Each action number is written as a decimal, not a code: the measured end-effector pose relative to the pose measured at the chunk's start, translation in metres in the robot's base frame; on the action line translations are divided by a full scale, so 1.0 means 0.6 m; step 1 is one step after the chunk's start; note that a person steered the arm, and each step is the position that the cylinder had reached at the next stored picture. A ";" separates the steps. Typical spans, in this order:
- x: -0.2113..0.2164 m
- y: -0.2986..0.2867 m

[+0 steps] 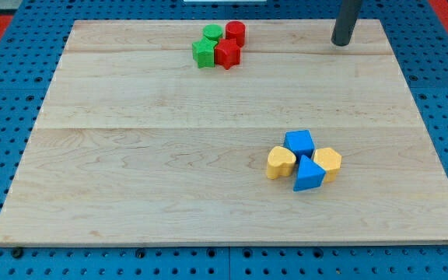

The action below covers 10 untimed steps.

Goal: Move the red star towards top left

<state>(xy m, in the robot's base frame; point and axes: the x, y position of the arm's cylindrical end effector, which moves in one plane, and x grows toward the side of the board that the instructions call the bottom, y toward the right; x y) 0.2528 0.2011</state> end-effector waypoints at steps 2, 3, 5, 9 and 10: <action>-0.042 -0.088; -0.037 -0.137; 0.024 -0.280; 0.043 -0.574; 0.043 -0.577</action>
<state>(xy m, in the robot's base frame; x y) 0.2784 -0.1452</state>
